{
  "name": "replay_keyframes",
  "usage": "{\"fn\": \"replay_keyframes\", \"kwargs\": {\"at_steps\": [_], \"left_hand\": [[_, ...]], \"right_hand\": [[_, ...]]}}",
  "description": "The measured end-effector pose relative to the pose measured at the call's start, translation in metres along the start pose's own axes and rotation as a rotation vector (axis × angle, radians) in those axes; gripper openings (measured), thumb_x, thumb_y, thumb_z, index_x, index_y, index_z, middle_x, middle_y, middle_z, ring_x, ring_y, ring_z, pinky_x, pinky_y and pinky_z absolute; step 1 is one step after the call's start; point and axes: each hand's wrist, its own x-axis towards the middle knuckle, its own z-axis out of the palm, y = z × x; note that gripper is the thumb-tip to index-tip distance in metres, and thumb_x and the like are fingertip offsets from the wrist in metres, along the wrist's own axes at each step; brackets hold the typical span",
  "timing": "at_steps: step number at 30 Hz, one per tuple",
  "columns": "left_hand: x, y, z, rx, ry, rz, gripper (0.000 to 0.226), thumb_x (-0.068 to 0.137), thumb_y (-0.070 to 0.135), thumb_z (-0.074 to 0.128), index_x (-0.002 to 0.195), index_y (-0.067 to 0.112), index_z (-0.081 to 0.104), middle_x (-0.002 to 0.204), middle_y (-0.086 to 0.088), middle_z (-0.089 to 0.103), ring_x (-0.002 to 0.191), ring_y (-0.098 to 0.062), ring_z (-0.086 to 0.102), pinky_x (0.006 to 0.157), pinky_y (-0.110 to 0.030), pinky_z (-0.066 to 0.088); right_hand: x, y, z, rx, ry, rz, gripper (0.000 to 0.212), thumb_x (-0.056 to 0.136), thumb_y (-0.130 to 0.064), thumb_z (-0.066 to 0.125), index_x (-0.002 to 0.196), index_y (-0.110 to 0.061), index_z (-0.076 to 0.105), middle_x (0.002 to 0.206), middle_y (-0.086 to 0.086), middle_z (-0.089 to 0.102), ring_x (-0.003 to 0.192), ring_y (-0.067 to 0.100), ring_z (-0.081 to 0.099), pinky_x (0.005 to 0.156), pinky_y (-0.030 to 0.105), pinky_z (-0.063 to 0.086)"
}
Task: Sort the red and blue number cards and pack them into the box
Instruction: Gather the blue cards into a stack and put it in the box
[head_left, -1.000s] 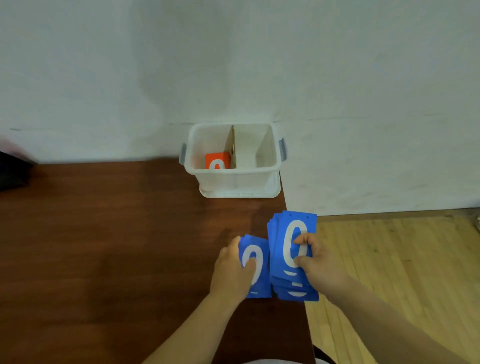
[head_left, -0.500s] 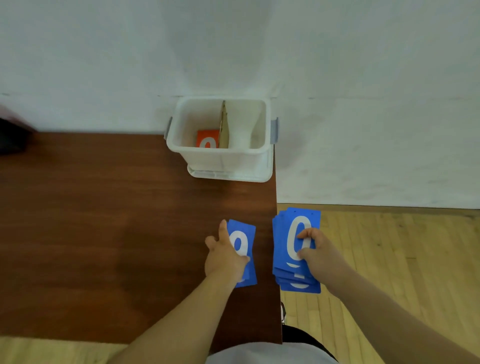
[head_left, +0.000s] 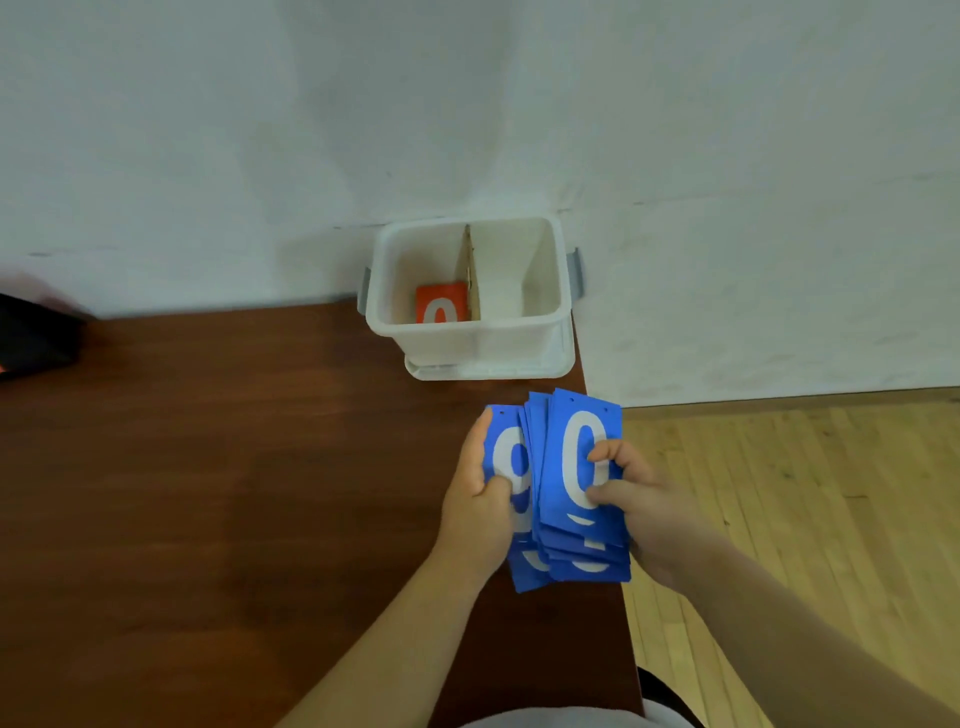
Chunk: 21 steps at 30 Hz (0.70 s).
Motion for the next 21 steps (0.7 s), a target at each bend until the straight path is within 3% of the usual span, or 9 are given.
{"fn": "replay_keyframes", "kwargs": {"at_steps": [2,4,6,9,12,15,17,19,21], "left_hand": [[-0.001,0.008,-0.008,-0.045,-0.010,0.038,0.067,0.101,-0.002,0.040,0.150,0.043,0.036,0.137,0.022,0.054,0.116,0.007,0.060,0.091,-0.022,0.055],[-0.001,0.013,-0.017,-0.070,-0.019,0.079,0.060,0.099,0.016,0.044,0.150,0.047,0.036,0.152,0.020,0.045,0.134,0.003,0.048,0.110,-0.033,0.047],[-0.003,0.020,-0.024,-0.087,-0.062,0.087,0.056,0.098,0.036,0.044,0.150,0.052,0.031,0.157,0.020,0.038,0.143,-0.004,0.041,0.119,-0.044,0.038],[-0.001,0.028,-0.035,-0.092,-0.164,0.139,0.062,0.103,0.047,0.040,0.159,0.040,0.017,0.160,0.009,0.039,0.145,-0.016,0.042,0.119,-0.050,0.036],[0.009,0.030,-0.049,-0.073,-0.173,0.136,0.058,0.108,0.029,0.042,0.157,0.046,0.016,0.153,0.010,0.047,0.137,-0.015,0.052,0.110,-0.043,0.047],[0.022,0.033,-0.062,-0.003,-0.119,0.088,0.078,0.104,0.005,0.050,0.149,0.056,0.013,0.140,0.018,0.052,0.118,0.000,0.062,0.092,-0.027,0.057],[0.031,0.034,-0.069,0.027,-0.082,0.091,0.088,0.100,0.001,0.055,0.153,0.056,0.011,0.143,0.014,0.052,0.119,-0.002,0.062,0.096,-0.036,0.058],[0.038,0.037,-0.071,0.070,-0.089,0.127,0.092,0.099,-0.001,0.056,0.155,0.054,0.009,0.148,0.011,0.049,0.129,-0.007,0.057,0.104,-0.044,0.053],[0.044,0.040,-0.070,0.128,-0.120,0.178,0.094,0.099,-0.003,0.055,0.158,0.050,0.004,0.151,0.012,0.047,0.134,-0.006,0.053,0.110,-0.044,0.049]], "right_hand": [[0.001,-0.002,0.015,-0.089,-0.004,-0.040,0.036,0.092,0.004,0.055,0.096,-0.032,0.059,0.118,0.013,0.064,0.105,0.044,0.067,0.081,0.060,0.055],[0.002,-0.006,0.030,-0.182,-0.003,-0.075,0.036,0.093,-0.001,0.054,0.097,-0.037,0.057,0.118,0.011,0.061,0.106,0.046,0.065,0.084,0.068,0.052],[0.005,-0.010,0.045,-0.233,-0.019,-0.093,0.035,0.094,-0.004,0.053,0.098,-0.039,0.055,0.119,0.009,0.060,0.105,0.044,0.064,0.086,0.066,0.052],[0.007,-0.017,0.064,-0.295,-0.074,-0.111,0.034,0.094,-0.007,0.055,0.098,-0.040,0.054,0.118,0.008,0.059,0.103,0.039,0.066,0.085,0.061,0.054],[0.010,-0.025,0.075,-0.323,-0.107,-0.162,0.037,0.094,-0.003,0.054,0.101,-0.039,0.052,0.118,0.012,0.060,0.101,0.041,0.066,0.082,0.063,0.055],[0.013,-0.033,0.080,-0.438,-0.137,-0.224,0.054,0.094,-0.002,0.055,0.114,-0.051,0.045,0.119,0.012,0.058,0.100,0.044,0.065,0.078,0.061,0.056],[0.016,-0.035,0.082,-0.459,-0.147,-0.251,0.072,0.096,-0.005,0.057,0.131,-0.063,0.032,0.124,0.005,0.059,0.100,0.034,0.068,0.076,0.049,0.062],[0.021,-0.034,0.085,-0.393,-0.097,-0.298,0.086,0.098,-0.009,0.059,0.145,-0.065,0.013,0.130,-0.014,0.058,0.108,0.017,0.069,0.084,0.037,0.062],[0.033,-0.034,0.086,-0.249,-0.009,-0.333,0.090,0.099,-0.011,0.063,0.149,-0.063,0.009,0.129,-0.019,0.062,0.115,0.012,0.067,0.092,0.042,0.060]]}}
